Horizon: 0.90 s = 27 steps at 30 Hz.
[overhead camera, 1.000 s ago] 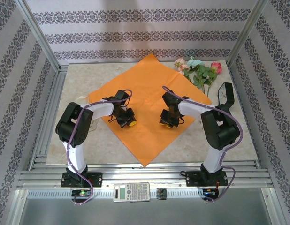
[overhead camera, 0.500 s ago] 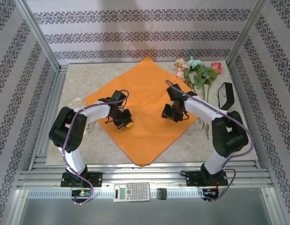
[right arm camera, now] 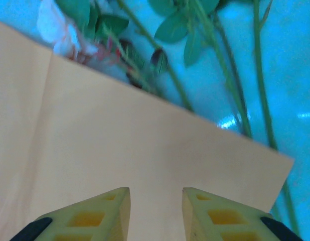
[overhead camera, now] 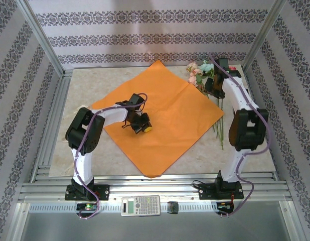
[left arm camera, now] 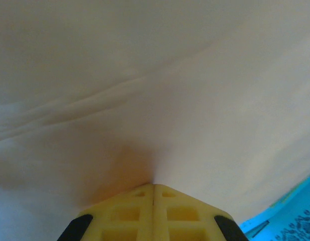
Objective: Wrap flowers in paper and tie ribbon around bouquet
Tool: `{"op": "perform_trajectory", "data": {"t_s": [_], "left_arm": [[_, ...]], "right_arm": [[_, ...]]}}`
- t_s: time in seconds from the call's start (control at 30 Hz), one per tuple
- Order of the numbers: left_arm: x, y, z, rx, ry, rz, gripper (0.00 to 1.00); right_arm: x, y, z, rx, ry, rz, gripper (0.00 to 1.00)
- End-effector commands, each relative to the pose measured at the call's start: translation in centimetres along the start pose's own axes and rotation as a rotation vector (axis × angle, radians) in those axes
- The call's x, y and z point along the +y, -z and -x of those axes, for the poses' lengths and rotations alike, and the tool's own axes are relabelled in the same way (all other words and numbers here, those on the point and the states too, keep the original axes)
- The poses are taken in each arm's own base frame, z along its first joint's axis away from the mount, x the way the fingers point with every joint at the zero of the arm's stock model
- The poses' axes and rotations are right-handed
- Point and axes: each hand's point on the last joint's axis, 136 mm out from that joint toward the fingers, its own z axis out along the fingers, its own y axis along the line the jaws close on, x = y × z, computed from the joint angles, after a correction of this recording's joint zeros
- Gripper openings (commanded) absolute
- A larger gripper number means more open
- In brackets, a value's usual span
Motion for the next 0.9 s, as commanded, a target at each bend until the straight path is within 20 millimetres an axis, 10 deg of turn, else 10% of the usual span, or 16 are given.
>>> {"op": "perform_trajectory", "data": {"t_s": [0.0, 0.23, 0.47, 0.87], "left_arm": [[1.4, 0.7, -1.2, 0.001, 0.013, 0.023, 0.00], [3.5, 2.4, -1.9, -0.049, 0.009, 0.079, 0.00], [-2.8, 2.4, -1.9, -0.025, -0.074, 0.007, 0.00], [-4.1, 2.4, -1.2, -0.039, -0.106, 0.026, 0.00]], "right_arm": [[-1.3, -0.9, 0.8, 0.035, 0.056, -0.077, 0.36], [-0.3, -2.2, -0.1, 0.080, 0.053, -0.030, 0.39], [-1.8, -4.6, -1.7, 0.136, 0.059, -0.067, 0.38], [-3.7, -8.2, -2.8, 0.226, 0.089, -0.178, 0.33]]}}
